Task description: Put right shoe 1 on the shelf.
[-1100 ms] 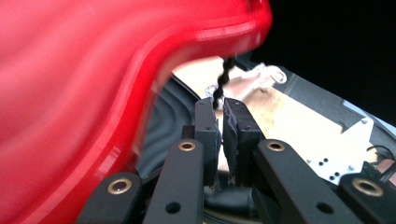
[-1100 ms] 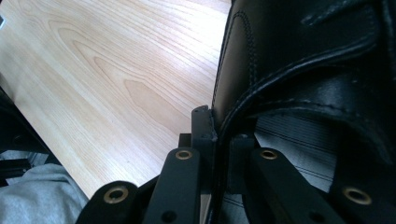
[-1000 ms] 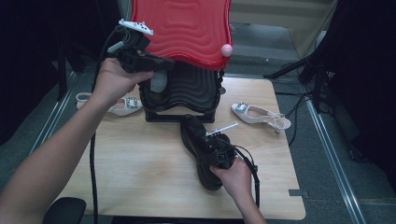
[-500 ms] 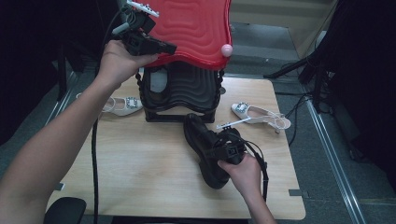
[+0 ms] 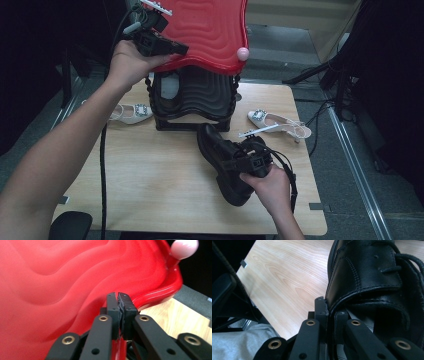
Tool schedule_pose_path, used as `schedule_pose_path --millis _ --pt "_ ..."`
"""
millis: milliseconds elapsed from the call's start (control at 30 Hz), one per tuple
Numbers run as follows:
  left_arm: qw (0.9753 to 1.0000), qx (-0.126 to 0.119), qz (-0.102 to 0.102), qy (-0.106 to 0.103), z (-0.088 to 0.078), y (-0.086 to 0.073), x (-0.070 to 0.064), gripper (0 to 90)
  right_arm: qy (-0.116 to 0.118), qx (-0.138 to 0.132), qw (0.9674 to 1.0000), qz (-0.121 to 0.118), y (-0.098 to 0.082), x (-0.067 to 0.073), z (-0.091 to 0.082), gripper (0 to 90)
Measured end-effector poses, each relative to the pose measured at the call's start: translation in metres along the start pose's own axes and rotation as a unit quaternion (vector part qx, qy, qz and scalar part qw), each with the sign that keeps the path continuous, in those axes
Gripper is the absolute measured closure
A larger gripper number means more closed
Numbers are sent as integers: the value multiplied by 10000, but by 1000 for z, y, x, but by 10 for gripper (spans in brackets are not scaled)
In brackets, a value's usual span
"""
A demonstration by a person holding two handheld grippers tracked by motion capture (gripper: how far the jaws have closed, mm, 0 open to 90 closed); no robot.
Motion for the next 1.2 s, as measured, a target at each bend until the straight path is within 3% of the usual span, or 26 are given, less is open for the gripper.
schedule_pose_path --millis 300,467,633,1000,1200 --pt "10000 41 37 30 1 0 0 900 219 -129 9995 -160 13 18 -22 868" --pt "10000 30 46 27 1 0 0 900 138 -285 9990 -311 33 27 -31 866" --pt "10000 19 49 18 1 -1 1 900 144 -477 9981 -361 49 28 -34 865" --pt "10000 -35 73 19 1 -2 0 900 17 -1079 9936 -328 89 21 -20 863" --pt "9999 -27 129 45 1 -2 0 900 -383 -1411 9879 -511 102 18 -4 862"
Point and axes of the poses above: each handheld gripper's, and its own axes: z roughly forward along the jaws, y roughly out of its top, x roughly to its left, the point moved 1 cm from there along z, roughly forward along the jaws, and after that the axes turned 6 degrees about -x, right-handed, at the moved point
